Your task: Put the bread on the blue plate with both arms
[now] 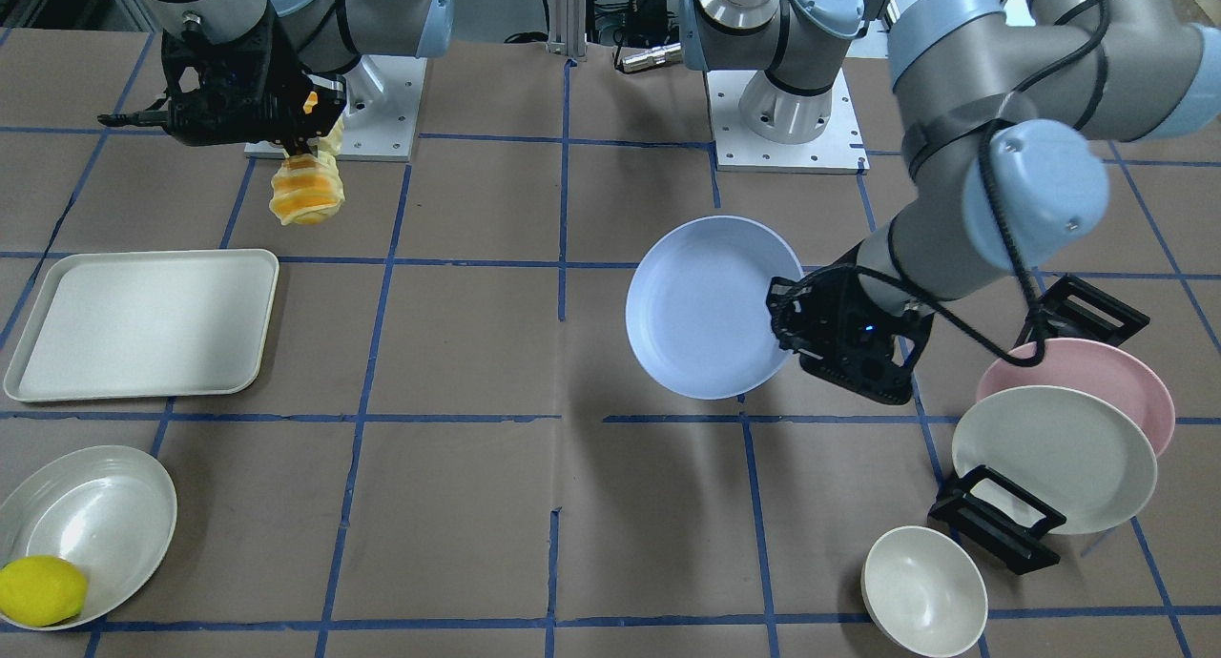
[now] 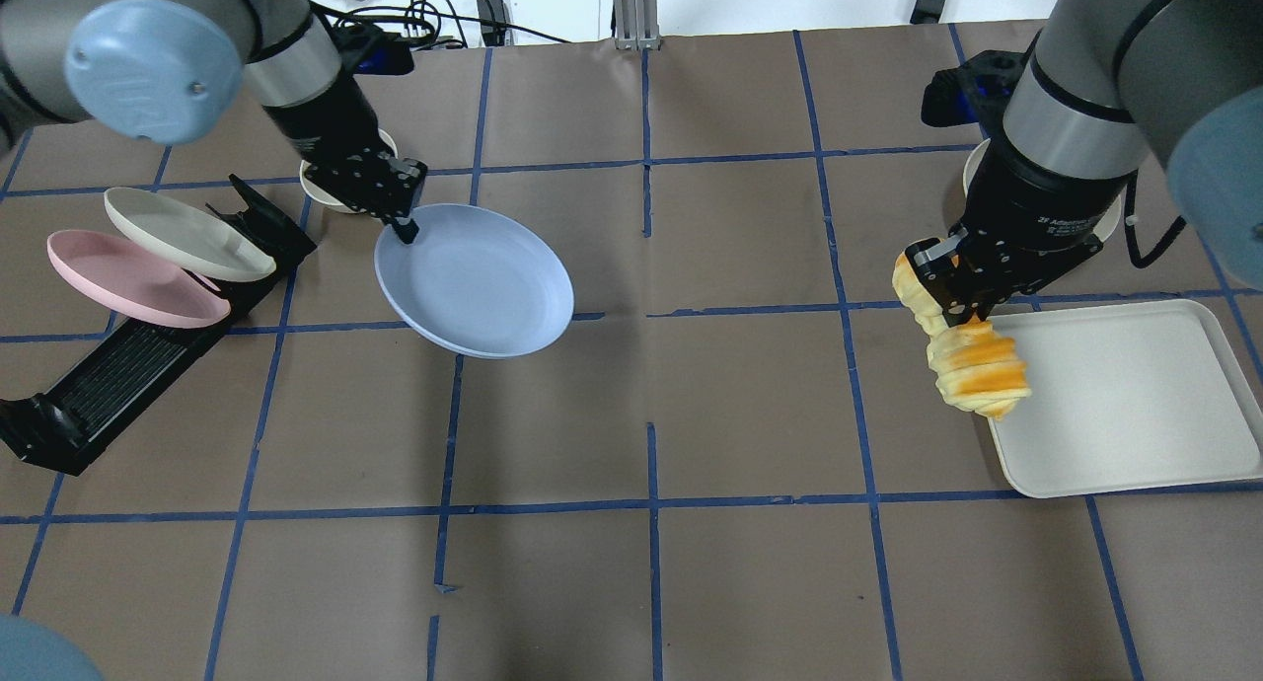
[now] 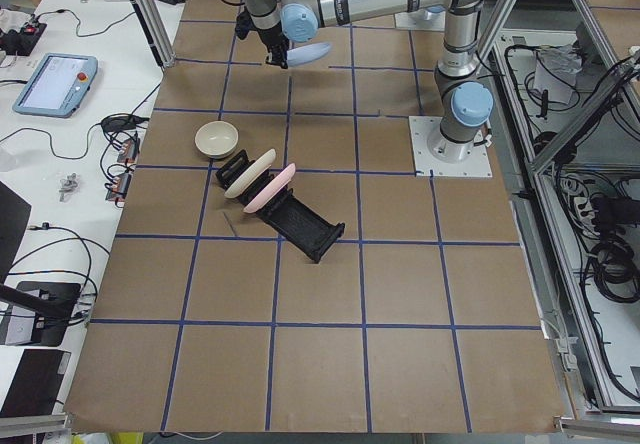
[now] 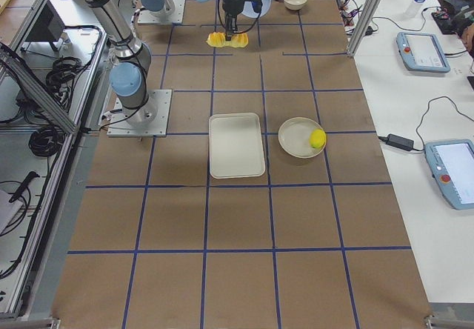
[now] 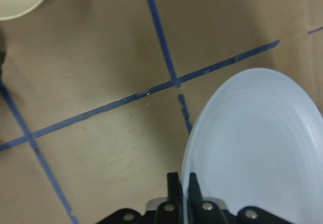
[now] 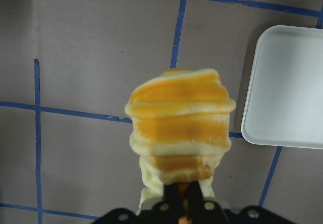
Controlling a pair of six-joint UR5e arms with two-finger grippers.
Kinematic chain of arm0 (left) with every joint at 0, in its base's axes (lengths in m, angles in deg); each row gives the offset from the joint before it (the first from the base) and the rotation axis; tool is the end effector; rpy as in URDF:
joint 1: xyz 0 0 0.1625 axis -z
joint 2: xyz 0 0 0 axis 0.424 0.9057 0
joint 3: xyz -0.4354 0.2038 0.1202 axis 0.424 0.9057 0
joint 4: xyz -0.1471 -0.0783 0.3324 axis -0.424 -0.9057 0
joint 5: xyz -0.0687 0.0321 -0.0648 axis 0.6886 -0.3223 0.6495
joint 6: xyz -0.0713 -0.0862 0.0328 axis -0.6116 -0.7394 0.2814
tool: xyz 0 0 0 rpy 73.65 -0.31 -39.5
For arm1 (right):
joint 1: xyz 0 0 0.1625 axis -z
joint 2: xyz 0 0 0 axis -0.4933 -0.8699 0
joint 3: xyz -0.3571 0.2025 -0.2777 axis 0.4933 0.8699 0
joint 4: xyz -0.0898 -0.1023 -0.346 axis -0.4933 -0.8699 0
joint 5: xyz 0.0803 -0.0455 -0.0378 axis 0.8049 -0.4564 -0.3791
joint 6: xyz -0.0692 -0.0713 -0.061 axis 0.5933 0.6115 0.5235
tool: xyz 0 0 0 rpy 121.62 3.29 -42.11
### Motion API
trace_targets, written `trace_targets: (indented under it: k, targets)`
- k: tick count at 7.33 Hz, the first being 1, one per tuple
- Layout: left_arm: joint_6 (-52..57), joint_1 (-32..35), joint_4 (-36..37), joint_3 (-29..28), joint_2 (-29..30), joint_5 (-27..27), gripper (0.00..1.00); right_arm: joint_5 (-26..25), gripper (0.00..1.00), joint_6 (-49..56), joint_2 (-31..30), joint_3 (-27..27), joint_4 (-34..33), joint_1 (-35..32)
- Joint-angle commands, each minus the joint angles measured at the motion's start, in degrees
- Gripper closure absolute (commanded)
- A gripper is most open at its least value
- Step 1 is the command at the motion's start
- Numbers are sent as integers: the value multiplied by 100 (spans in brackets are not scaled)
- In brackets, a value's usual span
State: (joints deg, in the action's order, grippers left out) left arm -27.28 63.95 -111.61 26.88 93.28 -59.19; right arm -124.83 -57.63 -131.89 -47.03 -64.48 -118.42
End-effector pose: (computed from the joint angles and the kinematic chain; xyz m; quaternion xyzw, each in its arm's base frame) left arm -0.1423 -0.5630 0.4227 -0.1602 -0.9791 -0.0815 0.0957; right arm 0.1253 -0.3639 0.5202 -0.0756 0.9944 0.0731 0.0037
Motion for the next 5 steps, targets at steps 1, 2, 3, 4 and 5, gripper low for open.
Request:
trace_targets:
  k: [1,2,3,4,5]
  targets:
    - [-539,482,608,22,464,487,94,-6,95,30,0,-6,0,1]
    - [-898,613,854,22,631,680,94,-6,95,30,0,-6,0,9]
    - [-1110,763,1170,22,745,726,94,-6,95,21,0,-6,0,9]
    - [-1234,903,1486,39,921,726,94,-6,95,21,0,-6,0,9]
    - [-1253,922,1672,74,1070,726,94,2,95,12,-9,-6,0,9]
